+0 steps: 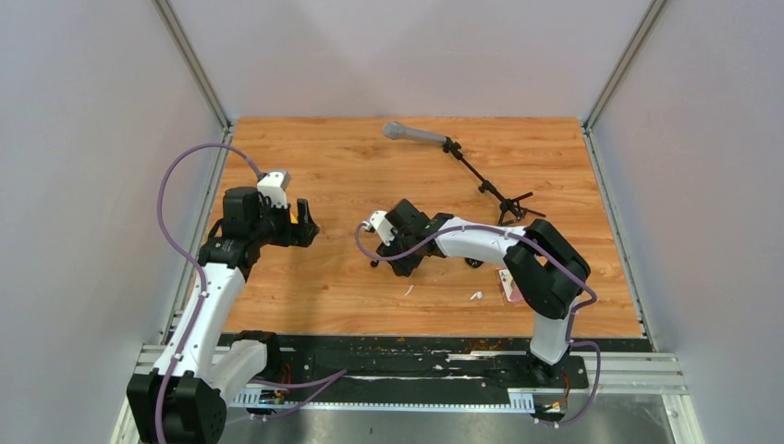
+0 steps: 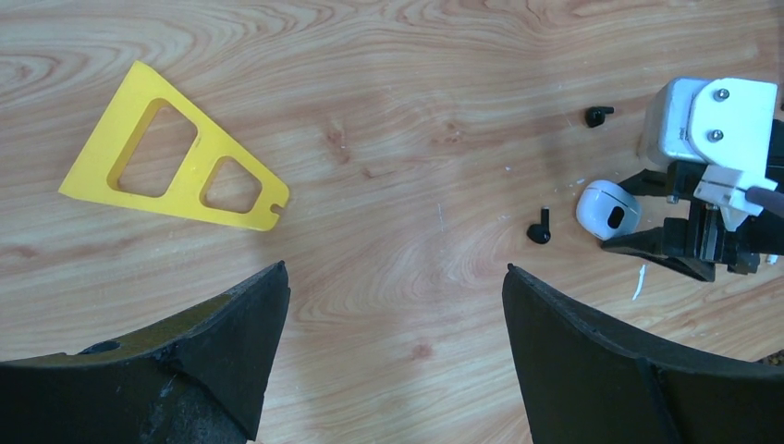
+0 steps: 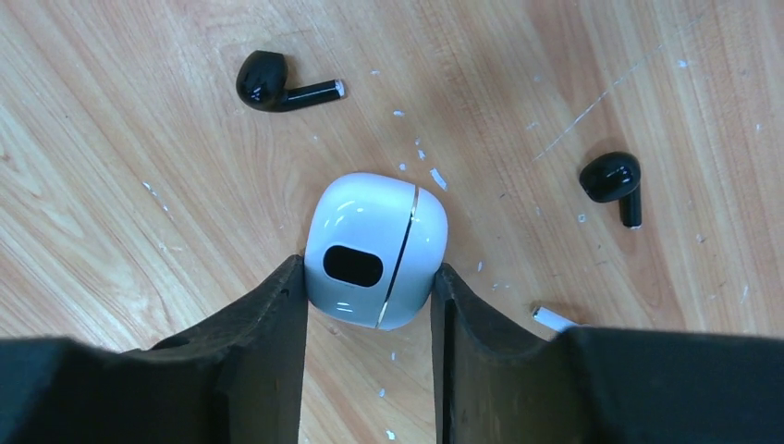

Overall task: Insert the wireless bluetooth earbuds into the charging case
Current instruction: Pick up the charging case at the center of the board.

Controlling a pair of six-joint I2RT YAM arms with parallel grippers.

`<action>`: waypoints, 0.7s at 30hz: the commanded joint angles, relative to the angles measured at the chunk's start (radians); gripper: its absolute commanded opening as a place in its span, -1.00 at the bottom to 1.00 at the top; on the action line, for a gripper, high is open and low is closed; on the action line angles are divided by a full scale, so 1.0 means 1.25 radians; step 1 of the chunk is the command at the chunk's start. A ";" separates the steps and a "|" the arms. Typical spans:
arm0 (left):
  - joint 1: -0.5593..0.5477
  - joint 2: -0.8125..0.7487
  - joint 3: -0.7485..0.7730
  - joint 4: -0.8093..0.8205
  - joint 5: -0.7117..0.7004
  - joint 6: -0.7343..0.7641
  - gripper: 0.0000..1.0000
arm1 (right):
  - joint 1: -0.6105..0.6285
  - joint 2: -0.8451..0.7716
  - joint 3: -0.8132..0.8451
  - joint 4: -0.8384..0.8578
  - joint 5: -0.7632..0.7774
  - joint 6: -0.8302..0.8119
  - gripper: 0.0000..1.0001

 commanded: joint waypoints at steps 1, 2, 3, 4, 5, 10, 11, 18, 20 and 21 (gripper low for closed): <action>0.007 -0.006 -0.011 0.035 0.017 -0.018 0.83 | 0.001 -0.006 0.010 0.007 -0.001 -0.015 -0.52; 0.007 -0.005 -0.013 0.038 0.019 -0.020 0.83 | 0.001 -0.009 0.012 0.009 0.000 -0.027 -0.62; 0.007 -0.003 -0.015 0.043 0.025 -0.022 0.83 | 0.001 -0.017 0.017 0.009 0.000 -0.042 -0.76; 0.007 -0.001 -0.015 0.046 0.033 -0.022 0.83 | 0.004 -0.030 0.022 0.012 0.003 -0.063 -0.95; 0.007 0.003 -0.015 0.049 0.043 -0.023 0.82 | 0.010 -0.058 0.025 0.013 0.017 -0.083 -1.00; 0.002 0.037 0.009 0.094 0.144 -0.028 0.80 | 0.024 -0.217 0.054 -0.008 0.051 -0.263 -1.00; -0.007 0.047 0.025 0.106 0.169 -0.027 0.79 | 0.024 -0.247 0.054 -0.009 0.062 -0.302 -1.00; -0.126 0.166 0.279 0.045 0.209 0.047 0.75 | 0.024 -0.481 -0.046 0.139 0.089 -0.631 -1.00; -0.138 0.166 0.318 0.079 0.280 0.035 0.75 | 0.029 -0.530 -0.072 0.206 0.090 -0.700 -1.00; -0.140 0.161 0.324 0.120 0.340 0.018 0.75 | 0.032 -0.550 -0.075 0.231 0.091 -0.724 -1.00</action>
